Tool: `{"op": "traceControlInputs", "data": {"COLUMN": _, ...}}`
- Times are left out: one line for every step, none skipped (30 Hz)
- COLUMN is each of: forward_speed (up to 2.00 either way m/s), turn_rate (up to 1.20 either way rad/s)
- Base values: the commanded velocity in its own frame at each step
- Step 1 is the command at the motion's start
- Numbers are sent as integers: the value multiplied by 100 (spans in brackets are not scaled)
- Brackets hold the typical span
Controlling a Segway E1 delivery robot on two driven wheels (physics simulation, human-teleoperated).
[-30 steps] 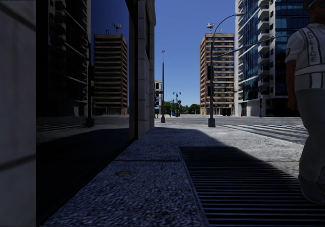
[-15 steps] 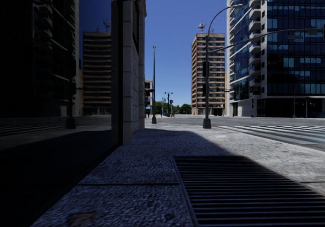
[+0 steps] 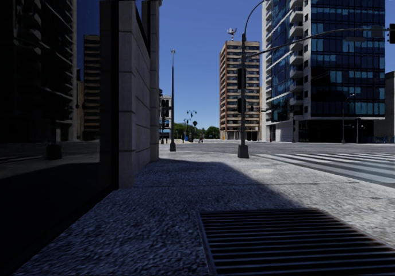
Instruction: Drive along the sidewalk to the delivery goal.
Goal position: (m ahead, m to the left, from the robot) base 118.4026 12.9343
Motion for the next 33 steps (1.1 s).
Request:
{"op": "traceControlInputs", "data": {"forward_speed": 200, "turn_rate": -28}}
{"op": "traceControlInputs", "data": {"forward_speed": 200, "turn_rate": -28}}
{"op": "traceControlInputs", "data": {"forward_speed": 200, "turn_rate": -28}}
{"op": "traceControlInputs", "data": {"forward_speed": 200, "turn_rate": -28}}
{"op": "traceControlInputs", "data": {"forward_speed": 200, "turn_rate": -28}}
{"op": "traceControlInputs", "data": {"forward_speed": 200, "turn_rate": -26}}
{"op": "traceControlInputs", "data": {"forward_speed": 200, "turn_rate": -23}}
{"op": "traceControlInputs", "data": {"forward_speed": 200, "turn_rate": -14}}
{"op": "traceControlInputs", "data": {"forward_speed": 200, "turn_rate": -1}}
{"op": "traceControlInputs", "data": {"forward_speed": 200, "turn_rate": -1}}
{"op": "traceControlInputs", "data": {"forward_speed": 200, "turn_rate": 0}}
{"op": "traceControlInputs", "data": {"forward_speed": 200, "turn_rate": 0}}
{"op": "traceControlInputs", "data": {"forward_speed": 200, "turn_rate": 0}}
{"op": "traceControlInputs", "data": {"forward_speed": 200, "turn_rate": 0}}
{"op": "traceControlInputs", "data": {"forward_speed": 200, "turn_rate": 0}}
{"op": "traceControlInputs", "data": {"forward_speed": 200, "turn_rate": 0}}
{"op": "traceControlInputs", "data": {"forward_speed": 200, "turn_rate": 0}}
{"op": "traceControlInputs", "data": {"forward_speed": 200, "turn_rate": 0}}
{"op": "traceControlInputs", "data": {"forward_speed": 200, "turn_rate": 0}}
{"op": "traceControlInputs", "data": {"forward_speed": 200, "turn_rate": 0}}
{"op": "traceControlInputs", "data": {"forward_speed": 200, "turn_rate": 0}}
{"op": "traceControlInputs", "data": {"forward_speed": 200, "turn_rate": 0}}
{"op": "traceControlInputs", "data": {"forward_speed": 200, "turn_rate": 0}}
{"op": "traceControlInputs", "data": {"forward_speed": 200, "turn_rate": 0}}
{"op": "traceControlInputs", "data": {"forward_speed": 200, "turn_rate": 0}}
{"op": "traceControlInputs", "data": {"forward_speed": 200, "turn_rate": 0}}
{"op": "traceControlInputs", "data": {"forward_speed": 200, "turn_rate": 0}}
{"op": "traceControlInputs", "data": {"forward_speed": 200, "turn_rate": 0}}
{"op": "traceControlInputs", "data": {"forward_speed": 200, "turn_rate": 0}}
{"op": "traceControlInputs", "data": {"forward_speed": 200, "turn_rate": 0}}
{"op": "traceControlInputs", "data": {"forward_speed": 200, "turn_rate": 0}}
{"op": "traceControlInputs", "data": {"forward_speed": 200, "turn_rate": 0}}
{"op": "traceControlInputs", "data": {"forward_speed": 200, "turn_rate": 0}}
